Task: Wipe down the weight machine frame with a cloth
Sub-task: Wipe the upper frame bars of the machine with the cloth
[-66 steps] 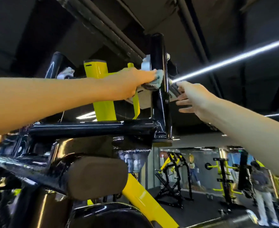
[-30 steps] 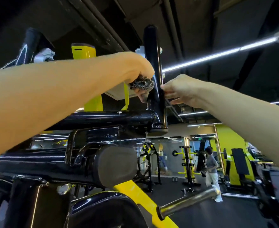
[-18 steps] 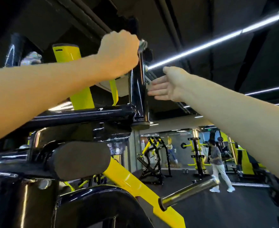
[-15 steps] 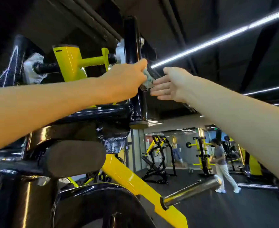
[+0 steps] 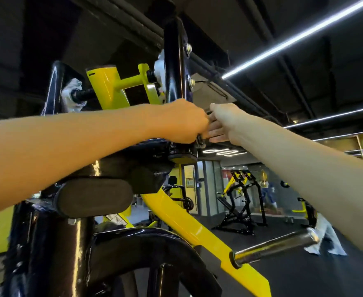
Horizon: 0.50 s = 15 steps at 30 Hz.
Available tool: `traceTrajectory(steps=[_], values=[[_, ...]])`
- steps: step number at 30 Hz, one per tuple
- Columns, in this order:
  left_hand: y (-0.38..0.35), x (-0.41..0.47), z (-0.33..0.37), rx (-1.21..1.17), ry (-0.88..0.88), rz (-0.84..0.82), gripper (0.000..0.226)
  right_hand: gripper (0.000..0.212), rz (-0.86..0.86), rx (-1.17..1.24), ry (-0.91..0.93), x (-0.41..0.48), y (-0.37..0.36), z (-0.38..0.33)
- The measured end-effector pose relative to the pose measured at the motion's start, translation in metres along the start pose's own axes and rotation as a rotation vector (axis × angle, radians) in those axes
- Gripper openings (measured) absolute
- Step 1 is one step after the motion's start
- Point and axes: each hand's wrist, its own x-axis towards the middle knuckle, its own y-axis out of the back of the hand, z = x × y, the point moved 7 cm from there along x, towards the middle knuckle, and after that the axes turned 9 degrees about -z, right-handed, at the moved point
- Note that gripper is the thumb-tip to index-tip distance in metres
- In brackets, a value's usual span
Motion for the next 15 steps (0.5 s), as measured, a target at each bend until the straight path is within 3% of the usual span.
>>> traceTrajectory(steps=[3, 10, 15], values=[[0.016, 0.005, -0.023, 0.047, 0.122, 0.084, 0.025, 0.036, 0.000, 0.019, 0.021, -0.003, -0.003, 0.001], [-0.001, 0.017, 0.031, 0.223, -0.019, 0.020, 0.029, 0.043, 0.078, 0.062, -0.005, -0.003, 0.008, 0.013], [-0.004, -0.004, 0.037, 0.068, -0.114, 0.018, 0.035, 0.042, 0.073, 0.015, -0.016, 0.001, -0.008, 0.010]])
